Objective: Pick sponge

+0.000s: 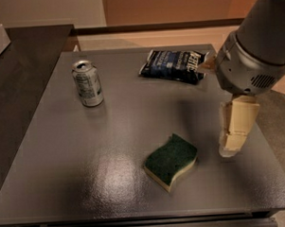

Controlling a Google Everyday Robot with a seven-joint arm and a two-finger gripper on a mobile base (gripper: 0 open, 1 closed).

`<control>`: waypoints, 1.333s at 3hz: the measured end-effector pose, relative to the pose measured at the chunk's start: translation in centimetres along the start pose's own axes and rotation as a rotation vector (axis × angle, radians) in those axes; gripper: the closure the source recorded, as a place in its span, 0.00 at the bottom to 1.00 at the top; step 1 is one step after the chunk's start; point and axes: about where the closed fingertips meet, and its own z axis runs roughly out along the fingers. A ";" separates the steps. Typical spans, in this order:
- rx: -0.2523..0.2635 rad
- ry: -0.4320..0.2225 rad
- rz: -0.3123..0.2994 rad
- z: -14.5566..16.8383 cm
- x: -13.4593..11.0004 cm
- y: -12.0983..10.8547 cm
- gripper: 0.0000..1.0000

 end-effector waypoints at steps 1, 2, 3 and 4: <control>-0.046 -0.016 -0.088 2.1 -1.7 1.9 0.00; -0.075 -0.028 -0.161 4.1 -3.0 3.6 0.00; -0.092 -0.037 -0.204 6.1 -3.9 4.6 0.00; -0.106 -0.038 -0.238 7.7 -4.6 5.0 0.00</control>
Offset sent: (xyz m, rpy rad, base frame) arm -0.0447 0.0590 -0.0671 -0.0029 0.0648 0.2706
